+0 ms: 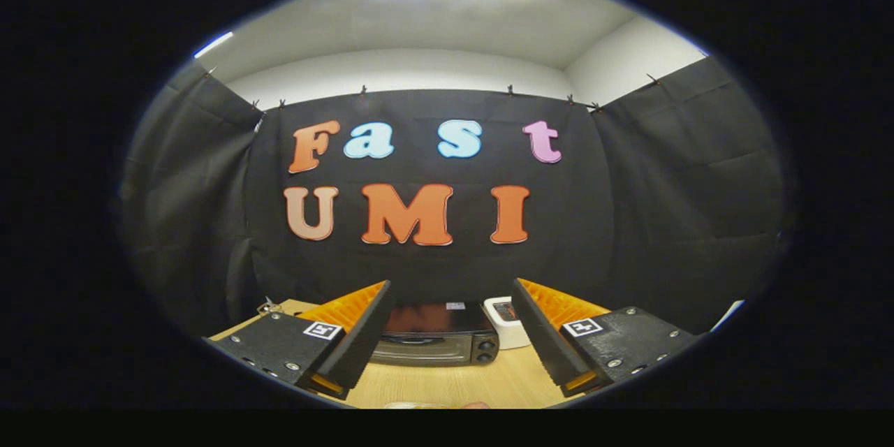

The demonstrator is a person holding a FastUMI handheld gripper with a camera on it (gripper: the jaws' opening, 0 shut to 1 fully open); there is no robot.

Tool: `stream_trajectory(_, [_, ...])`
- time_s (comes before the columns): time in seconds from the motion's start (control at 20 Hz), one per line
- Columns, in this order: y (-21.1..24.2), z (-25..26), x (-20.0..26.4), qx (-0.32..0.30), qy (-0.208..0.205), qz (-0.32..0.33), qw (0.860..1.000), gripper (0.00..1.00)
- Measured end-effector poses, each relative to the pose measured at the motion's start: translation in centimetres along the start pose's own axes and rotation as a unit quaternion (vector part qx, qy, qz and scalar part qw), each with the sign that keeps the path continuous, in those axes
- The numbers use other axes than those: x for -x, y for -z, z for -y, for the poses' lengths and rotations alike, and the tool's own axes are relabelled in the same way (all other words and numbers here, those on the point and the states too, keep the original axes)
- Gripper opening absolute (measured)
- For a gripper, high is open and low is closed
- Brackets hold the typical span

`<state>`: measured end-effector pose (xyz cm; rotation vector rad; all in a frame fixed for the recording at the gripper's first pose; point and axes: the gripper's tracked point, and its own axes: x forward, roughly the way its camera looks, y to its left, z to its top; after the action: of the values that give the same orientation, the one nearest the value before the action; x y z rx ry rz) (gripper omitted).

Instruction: Open the toaster oven, put the food inside, and close the toaster oven door.

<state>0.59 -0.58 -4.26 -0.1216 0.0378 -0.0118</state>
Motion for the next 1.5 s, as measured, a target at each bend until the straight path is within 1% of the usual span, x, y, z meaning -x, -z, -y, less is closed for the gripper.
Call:
stream_trajectory(0.4, [5.6,-1.2,-5.8,-0.002,-0.005,-0.045,0.999,0.99])
stream_trajectory(0.65, [11.0,-3.5,-9.8,-0.016,-0.023,-0.099,0.995,0.99])
stream_trajectory(0.8, [14.0,-4.9,-12.1,-0.013,-0.027,-0.123,0.992,0.99])
stream_trajectory(1.0, [18.1,-8.0,-14.9,-0.001,-0.047,-0.165,0.985,0.99])
stream_trajectory(1.25, [22.2,-9.6,-17.5,0.011,-0.051,-0.208,0.977,0.99])
stream_trajectory(1.5, [25.2,-10.9,-18.4,0.012,-0.054,-0.242,0.969,0.99])
